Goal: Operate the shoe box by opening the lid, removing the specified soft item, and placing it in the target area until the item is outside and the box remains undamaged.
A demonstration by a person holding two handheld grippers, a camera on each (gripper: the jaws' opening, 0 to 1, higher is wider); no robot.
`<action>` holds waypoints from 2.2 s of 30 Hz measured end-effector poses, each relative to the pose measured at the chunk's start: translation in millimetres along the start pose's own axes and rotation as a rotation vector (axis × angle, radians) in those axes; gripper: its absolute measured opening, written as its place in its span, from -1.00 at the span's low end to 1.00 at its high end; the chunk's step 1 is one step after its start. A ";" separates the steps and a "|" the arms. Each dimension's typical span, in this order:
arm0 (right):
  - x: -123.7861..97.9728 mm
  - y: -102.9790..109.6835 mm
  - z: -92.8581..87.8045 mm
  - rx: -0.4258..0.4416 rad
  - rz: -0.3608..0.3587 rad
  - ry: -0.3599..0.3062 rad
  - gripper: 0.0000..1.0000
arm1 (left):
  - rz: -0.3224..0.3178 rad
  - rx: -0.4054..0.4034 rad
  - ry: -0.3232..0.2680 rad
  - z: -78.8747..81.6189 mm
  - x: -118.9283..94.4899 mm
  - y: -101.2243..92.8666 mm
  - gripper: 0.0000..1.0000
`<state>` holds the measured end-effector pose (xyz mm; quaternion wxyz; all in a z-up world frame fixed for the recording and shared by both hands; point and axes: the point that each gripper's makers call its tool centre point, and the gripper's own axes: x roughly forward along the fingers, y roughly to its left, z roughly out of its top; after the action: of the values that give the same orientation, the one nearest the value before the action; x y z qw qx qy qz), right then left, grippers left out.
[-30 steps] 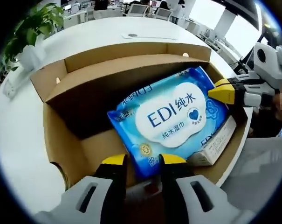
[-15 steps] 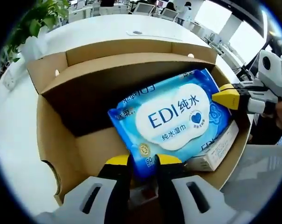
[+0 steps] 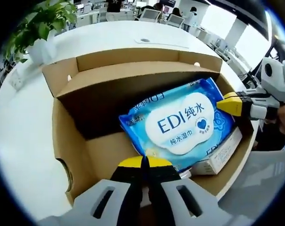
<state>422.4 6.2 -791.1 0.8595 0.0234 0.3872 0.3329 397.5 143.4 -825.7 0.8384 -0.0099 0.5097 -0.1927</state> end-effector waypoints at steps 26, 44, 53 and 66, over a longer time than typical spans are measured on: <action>-11.3 4.0 6.9 0.011 0.009 -0.011 -1.00 | -0.015 -0.013 -0.098 8.6 -25.0 -11.4 -1.00; -30.1 8.7 12.4 -0.001 0.029 -0.024 -1.00 | -0.041 -0.011 -0.158 19.8 -52.7 -22.8 -1.00; -42.1 14.0 19.8 -0.003 0.039 -0.043 -1.00 | -0.052 -0.017 -0.178 24.0 -65.0 -30.7 -1.00; -53.7 15.2 25.9 0.003 0.049 -0.067 -1.00 | -0.071 -0.015 -0.219 31.9 -82.5 -42.2 -1.00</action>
<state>405.9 -8.1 -733.6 0.8636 0.0452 0.3579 0.3521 378.2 126.1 -731.2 0.8816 -0.0553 0.4159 -0.2162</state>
